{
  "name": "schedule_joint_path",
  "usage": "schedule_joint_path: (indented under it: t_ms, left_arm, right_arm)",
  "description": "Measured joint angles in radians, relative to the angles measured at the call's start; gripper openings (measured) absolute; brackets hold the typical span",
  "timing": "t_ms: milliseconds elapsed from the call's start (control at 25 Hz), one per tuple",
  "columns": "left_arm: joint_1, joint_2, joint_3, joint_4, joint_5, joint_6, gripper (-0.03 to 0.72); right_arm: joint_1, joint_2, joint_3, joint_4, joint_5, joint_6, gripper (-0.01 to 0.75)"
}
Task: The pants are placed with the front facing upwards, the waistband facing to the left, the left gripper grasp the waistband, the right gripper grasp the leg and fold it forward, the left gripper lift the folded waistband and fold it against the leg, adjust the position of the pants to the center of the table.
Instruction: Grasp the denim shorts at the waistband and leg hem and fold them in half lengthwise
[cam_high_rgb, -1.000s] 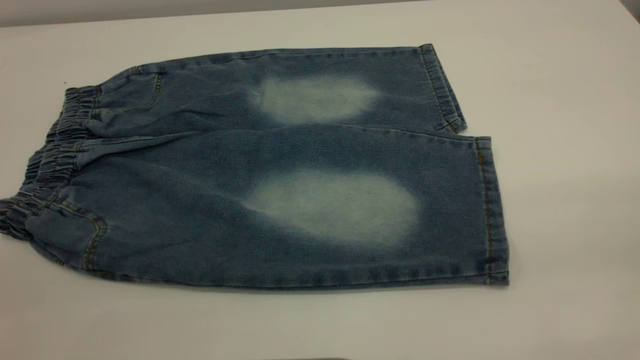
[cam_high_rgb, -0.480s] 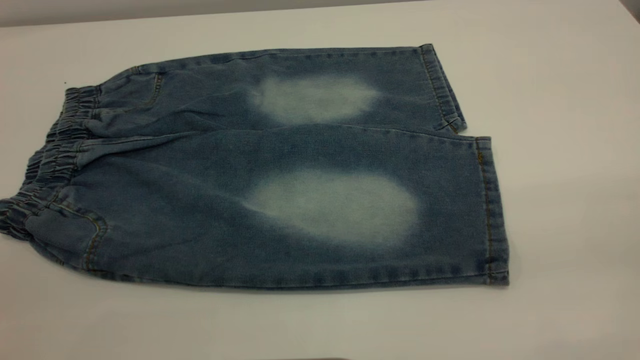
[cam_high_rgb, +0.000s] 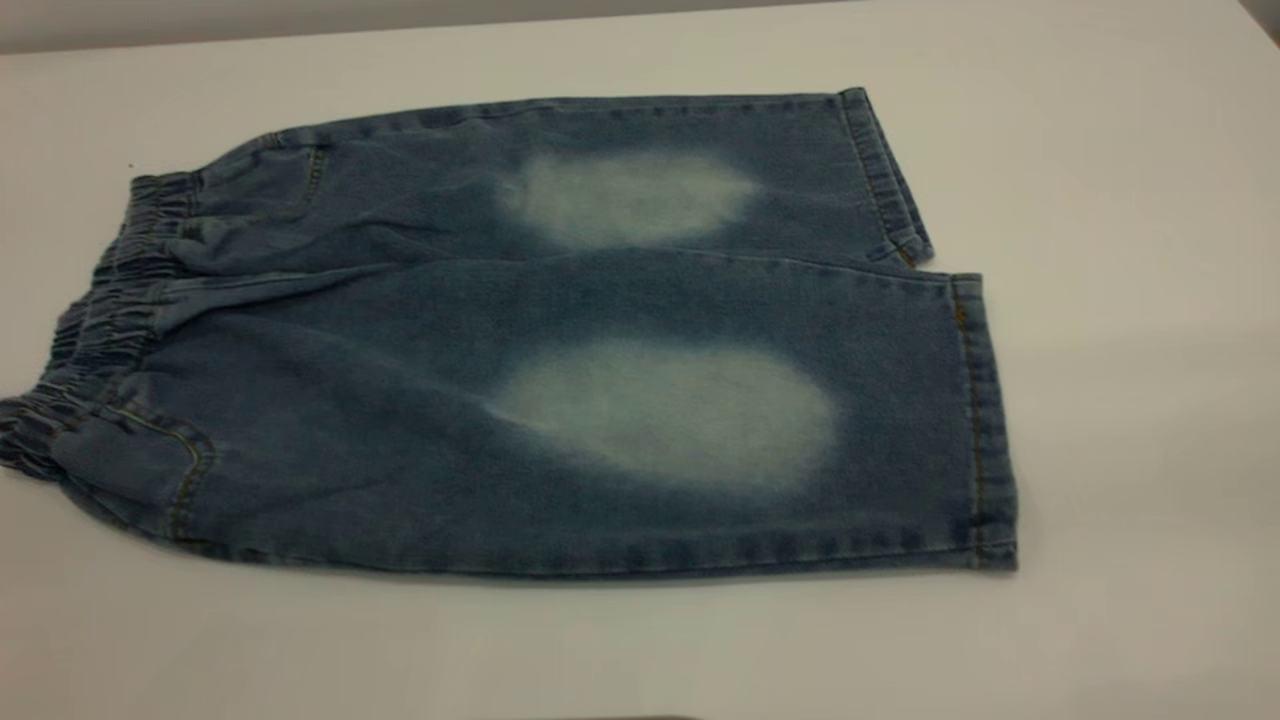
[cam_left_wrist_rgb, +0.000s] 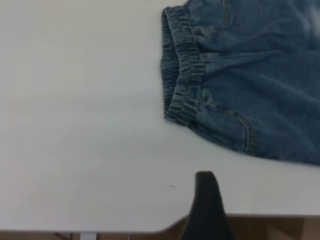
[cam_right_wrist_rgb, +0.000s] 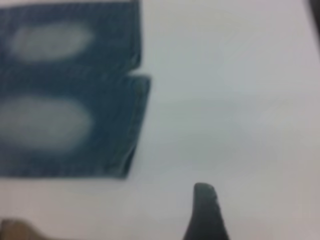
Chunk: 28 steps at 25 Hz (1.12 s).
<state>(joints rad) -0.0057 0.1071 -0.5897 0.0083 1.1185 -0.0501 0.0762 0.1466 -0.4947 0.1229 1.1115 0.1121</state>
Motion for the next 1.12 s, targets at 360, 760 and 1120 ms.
schedule_joint_path:
  t_ms: [360,760,1120]
  left_arm:
    - [0.000,0.543,-0.098,0.095,-0.218,-0.142,0.496]
    - [0.009,1.124,-0.098,0.120,-0.492,-0.243,0.496]
    - [0.072,1.487,-0.117,-0.008,-0.667,-0.224,0.496]
  right_arm:
    - [0.000,0.499,-0.008,0.309,-0.229,-0.242,0.512]
    - [0.000,0.965,-0.011,0.653,-0.409,-0.560,0.512]
    - [0.000,1.125,-0.012,0.867,-0.475,-0.767,0.512]
